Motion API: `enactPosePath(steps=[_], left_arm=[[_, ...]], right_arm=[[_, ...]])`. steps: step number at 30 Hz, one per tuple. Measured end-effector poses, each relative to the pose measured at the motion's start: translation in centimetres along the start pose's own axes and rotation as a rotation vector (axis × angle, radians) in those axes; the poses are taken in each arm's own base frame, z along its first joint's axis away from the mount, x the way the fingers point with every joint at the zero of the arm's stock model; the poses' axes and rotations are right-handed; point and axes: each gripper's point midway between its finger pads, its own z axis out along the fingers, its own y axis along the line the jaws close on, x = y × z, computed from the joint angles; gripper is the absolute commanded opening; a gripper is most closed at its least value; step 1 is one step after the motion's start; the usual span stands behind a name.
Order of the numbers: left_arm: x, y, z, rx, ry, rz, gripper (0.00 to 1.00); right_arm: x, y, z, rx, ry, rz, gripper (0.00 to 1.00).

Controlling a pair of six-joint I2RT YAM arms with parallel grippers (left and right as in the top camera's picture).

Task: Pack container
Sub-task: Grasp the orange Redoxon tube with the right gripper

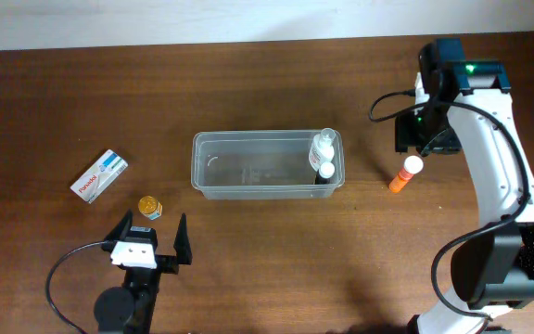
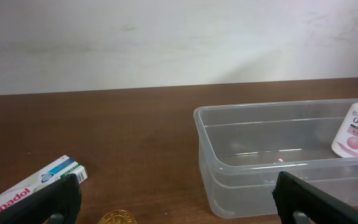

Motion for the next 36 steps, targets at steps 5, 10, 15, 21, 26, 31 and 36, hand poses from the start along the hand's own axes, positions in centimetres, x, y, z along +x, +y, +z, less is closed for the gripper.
enactPosePath(steps=[5,10,15,21,26,31,36], left_arm=[[0.0,0.0,0.0,0.000,0.000,0.000,0.99],[0.0,0.0,0.0,0.000,0.000,0.000,0.99],[0.0,0.0,0.0,0.000,0.000,0.000,0.99],[0.0,0.0,0.0,0.000,0.000,0.000,1.00],[0.0,0.0,0.0,0.000,0.000,0.000,0.99],[0.0,0.0,0.0,0.000,0.000,0.000,0.99],[0.0,0.0,0.0,0.000,0.000,0.000,0.99]], right_arm=[[0.3,0.3,1.9,-0.009,0.013,-0.001,0.62],[1.2,0.6,4.0,-0.020,0.041,-0.002,0.62],[1.7,0.7,4.5,-0.020,0.056,0.001,0.54],[1.7,0.6,4.5,-0.020,0.056,0.024,0.43],[1.7,0.6,4.5,-0.020,0.057,0.025,0.33],[1.7,0.6,4.5,-0.020,0.057,0.025,0.26],[1.7,0.6,4.5,-0.019,0.057,0.025,0.22]])
